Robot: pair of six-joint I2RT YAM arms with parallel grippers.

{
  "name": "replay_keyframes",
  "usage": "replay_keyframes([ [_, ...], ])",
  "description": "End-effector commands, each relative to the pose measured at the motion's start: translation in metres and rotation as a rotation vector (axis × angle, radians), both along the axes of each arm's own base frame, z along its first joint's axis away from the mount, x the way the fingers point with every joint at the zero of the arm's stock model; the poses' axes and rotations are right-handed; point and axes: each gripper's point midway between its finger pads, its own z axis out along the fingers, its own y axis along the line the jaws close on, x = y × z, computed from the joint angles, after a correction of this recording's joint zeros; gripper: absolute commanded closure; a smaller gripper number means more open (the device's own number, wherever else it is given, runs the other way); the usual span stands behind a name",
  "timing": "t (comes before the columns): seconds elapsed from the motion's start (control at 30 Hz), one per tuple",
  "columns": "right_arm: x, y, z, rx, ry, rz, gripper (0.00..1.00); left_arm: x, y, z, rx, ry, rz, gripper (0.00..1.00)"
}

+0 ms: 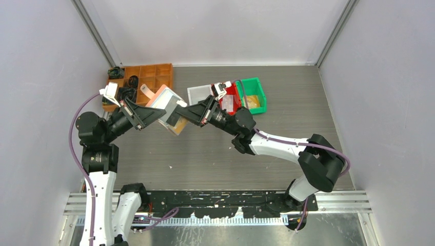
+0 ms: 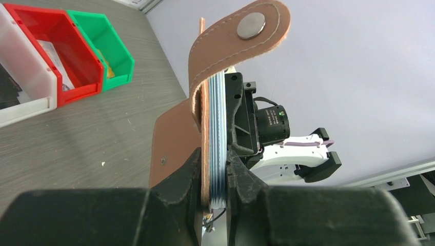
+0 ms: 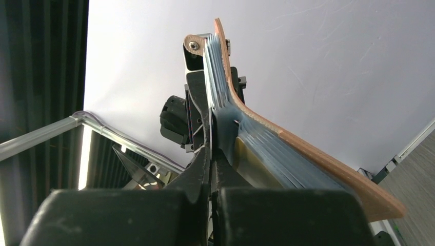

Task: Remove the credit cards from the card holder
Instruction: Remove the credit card from the card holder, then place the credit card in the storage box.

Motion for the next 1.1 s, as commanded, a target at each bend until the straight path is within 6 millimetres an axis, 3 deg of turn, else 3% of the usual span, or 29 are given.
replay_keyframes([
  [0.0, -0.009, -0.012, 0.032, 0.098, -0.069, -0.001, 0.99, -0.008, 0.0, 0.022, 0.041, -0.118, 0.009, 1.0],
  [0.1, -0.009, -0.021, 0.024, 0.091, -0.063, 0.005, 0.99, -0.005, 0.003, 0.02, 0.074, -0.13, 0.038, 1.0],
  [0.43, 0.02, -0.077, -0.017, -0.008, 0.004, -0.075, 0.99, 0.016, 0.028, 0.022, 0.147, -0.145, 0.259, 1.0],
  [0.57, 0.061, -0.106, -0.058, -0.21, 0.067, -0.168, 0.99, 0.013, 0.026, 0.025, 0.188, -0.186, 0.241, 1.0],
  [0.7, 0.11, -0.124, -0.104, -0.601, 0.01, -0.305, 0.99, 0.002, 0.017, 0.021, 0.234, -0.22, 0.15, 1.0],
  [0.8, 0.139, -0.12, -0.124, -0.81, -0.056, -0.304, 0.99, -0.01, 0.008, 0.014, 0.266, -0.245, 0.053, 1.0],
  [1.07, 0.195, -0.077, -0.174, -1.018, -0.068, -0.208, 0.99, -0.034, -0.004, 0.007, 0.28, -0.281, -0.089, 1.0],
])
